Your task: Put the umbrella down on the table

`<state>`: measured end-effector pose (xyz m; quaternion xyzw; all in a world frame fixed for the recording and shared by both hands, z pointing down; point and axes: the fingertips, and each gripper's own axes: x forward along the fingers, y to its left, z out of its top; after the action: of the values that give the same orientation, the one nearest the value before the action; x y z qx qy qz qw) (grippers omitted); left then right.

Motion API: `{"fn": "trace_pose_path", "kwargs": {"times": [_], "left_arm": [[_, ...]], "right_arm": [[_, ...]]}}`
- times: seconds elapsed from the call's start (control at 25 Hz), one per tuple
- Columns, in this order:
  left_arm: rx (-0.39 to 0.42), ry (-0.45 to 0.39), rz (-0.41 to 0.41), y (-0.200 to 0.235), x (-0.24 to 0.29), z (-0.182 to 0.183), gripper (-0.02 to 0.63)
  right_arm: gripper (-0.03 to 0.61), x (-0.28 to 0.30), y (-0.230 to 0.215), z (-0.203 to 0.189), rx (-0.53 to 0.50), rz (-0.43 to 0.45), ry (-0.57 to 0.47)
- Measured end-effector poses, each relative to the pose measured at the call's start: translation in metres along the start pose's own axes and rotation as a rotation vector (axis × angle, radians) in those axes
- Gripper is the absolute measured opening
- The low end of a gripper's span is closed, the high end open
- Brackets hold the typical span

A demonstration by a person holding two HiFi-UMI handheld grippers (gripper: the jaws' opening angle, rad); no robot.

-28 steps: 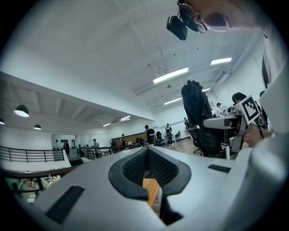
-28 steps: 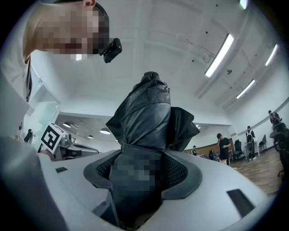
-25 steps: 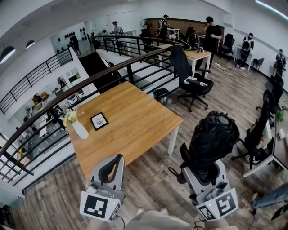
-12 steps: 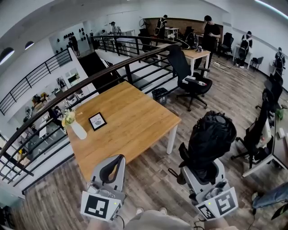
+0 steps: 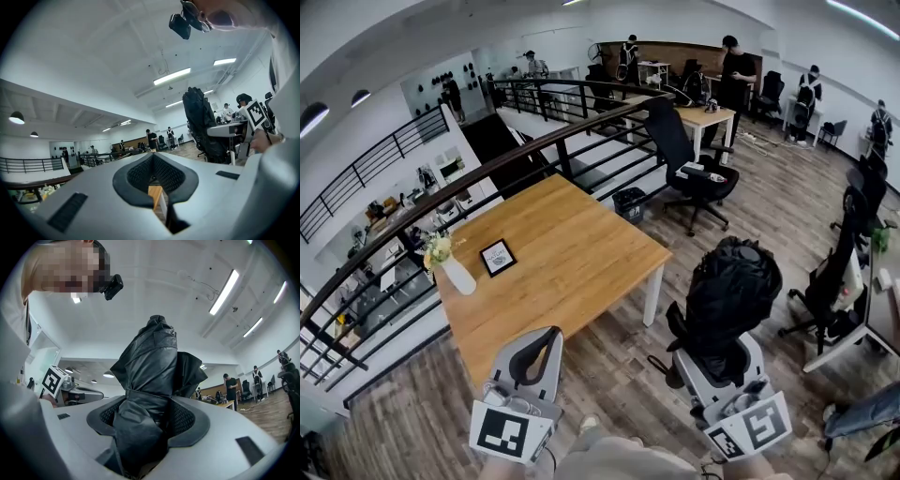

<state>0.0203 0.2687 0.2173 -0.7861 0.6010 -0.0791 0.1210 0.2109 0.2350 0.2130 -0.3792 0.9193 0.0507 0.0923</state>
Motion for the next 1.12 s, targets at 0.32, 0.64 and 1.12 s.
{"fn": "trace_pose_path", "kwargs": {"times": [0.32,0.64,1.12], "left_arm": [[0.001,-0.004,-0.02,0.001,0.016,-0.012,0.017],[-0.023,-0.004,-0.053,0.019,0.04,-0.024,0.017],[-0.012,-0.027,-0.088,0.081,0.113,-0.043,0.017]], "right_arm": [[0.288,0.01,-0.01,-0.014,-0.002,-0.015,0.011],[0.288,0.039,-0.014,-0.025,-0.015,-0.028,0.014],[0.288,0.13,-0.041,-0.041,-0.013,-0.039,0.034]]}}
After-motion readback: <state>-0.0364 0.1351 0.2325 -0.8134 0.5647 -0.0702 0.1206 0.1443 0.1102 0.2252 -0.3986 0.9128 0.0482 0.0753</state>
